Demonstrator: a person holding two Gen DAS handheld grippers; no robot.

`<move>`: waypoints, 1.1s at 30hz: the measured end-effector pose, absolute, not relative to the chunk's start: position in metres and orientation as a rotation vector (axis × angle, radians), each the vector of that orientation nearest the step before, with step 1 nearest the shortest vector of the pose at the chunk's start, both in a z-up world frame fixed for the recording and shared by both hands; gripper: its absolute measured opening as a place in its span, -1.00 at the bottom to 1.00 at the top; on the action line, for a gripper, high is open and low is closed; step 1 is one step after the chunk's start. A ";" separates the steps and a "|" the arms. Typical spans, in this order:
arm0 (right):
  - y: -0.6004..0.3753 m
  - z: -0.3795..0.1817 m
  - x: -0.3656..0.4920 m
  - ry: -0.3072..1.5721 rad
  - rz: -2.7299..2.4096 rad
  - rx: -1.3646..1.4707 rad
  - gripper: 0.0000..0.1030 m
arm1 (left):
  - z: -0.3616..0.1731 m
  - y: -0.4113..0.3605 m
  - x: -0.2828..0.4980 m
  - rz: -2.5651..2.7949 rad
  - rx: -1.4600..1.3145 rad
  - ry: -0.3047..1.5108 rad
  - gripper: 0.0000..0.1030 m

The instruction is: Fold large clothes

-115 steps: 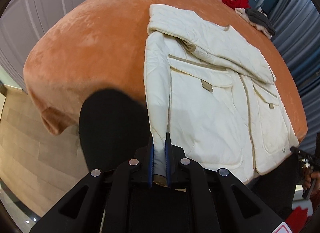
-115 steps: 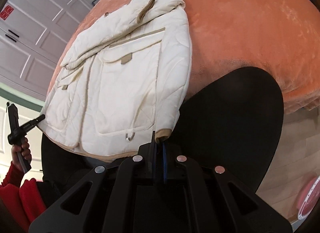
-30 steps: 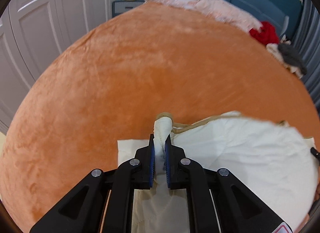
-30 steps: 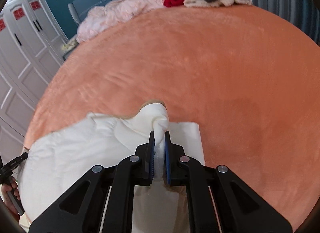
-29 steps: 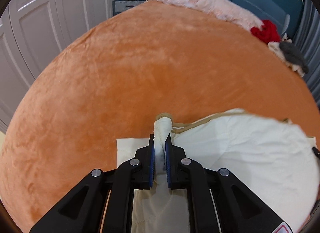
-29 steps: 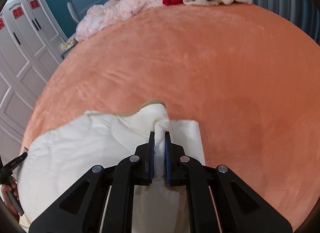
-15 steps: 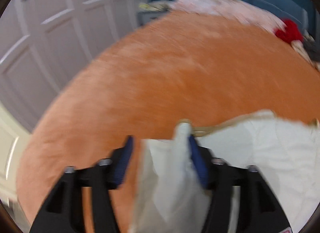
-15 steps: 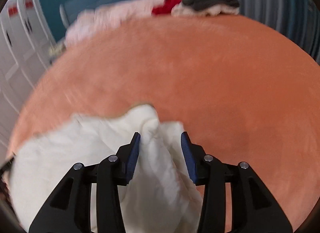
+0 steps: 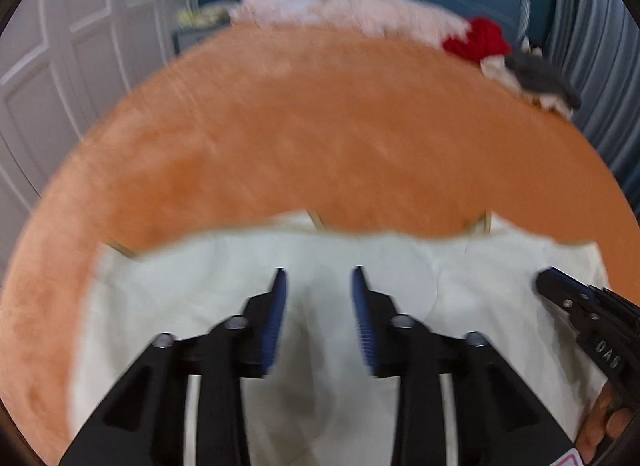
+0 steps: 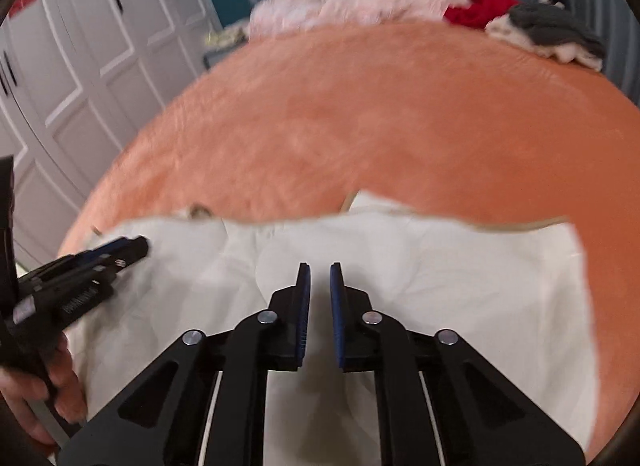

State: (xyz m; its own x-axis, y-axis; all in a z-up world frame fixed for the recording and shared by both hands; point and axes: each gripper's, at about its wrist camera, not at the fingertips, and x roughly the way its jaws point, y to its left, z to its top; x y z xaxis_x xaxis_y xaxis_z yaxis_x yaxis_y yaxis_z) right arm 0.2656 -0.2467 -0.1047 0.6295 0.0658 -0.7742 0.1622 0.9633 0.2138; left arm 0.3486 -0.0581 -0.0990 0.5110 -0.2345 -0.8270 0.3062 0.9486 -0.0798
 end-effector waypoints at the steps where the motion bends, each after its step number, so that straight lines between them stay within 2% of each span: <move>1: -0.244 -0.114 0.270 0.909 -0.066 0.268 -0.87 | -0.108 -0.060 0.349 -0.314 0.077 0.999 -0.60; 3: -0.246 -0.128 0.273 0.930 -0.076 0.278 -0.95 | -0.127 -0.059 0.355 -0.297 0.065 1.005 -0.62; 10: -0.244 -0.149 0.280 0.913 -0.102 0.282 -0.97 | -0.148 -0.072 0.351 -0.251 0.118 0.953 -0.62; 26: -0.248 -0.156 0.280 0.857 -0.106 0.302 -0.98 | -0.153 -0.077 0.349 -0.224 0.121 0.908 -0.62; 28: -0.251 -0.148 0.275 0.839 -0.122 0.313 -0.97 | -0.145 -0.070 0.349 -0.243 0.082 0.924 -0.59; 30: -0.252 -0.127 0.259 0.788 -0.200 0.294 -0.83 | -0.130 -0.056 0.344 -0.247 0.028 0.922 -0.54; 33: -0.247 -0.088 0.216 0.691 -0.159 0.332 -0.82 | -0.097 -0.028 0.314 -0.257 -0.035 0.850 -0.40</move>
State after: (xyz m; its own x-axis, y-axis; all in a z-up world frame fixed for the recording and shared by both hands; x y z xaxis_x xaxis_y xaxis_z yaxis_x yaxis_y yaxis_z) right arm 0.2164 -0.2469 -0.0880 0.7615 -0.0341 -0.6473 0.2519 0.9357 0.2470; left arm 0.3137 -0.0276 -0.0975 0.6311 -0.2379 -0.7383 0.2103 0.9686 -0.1323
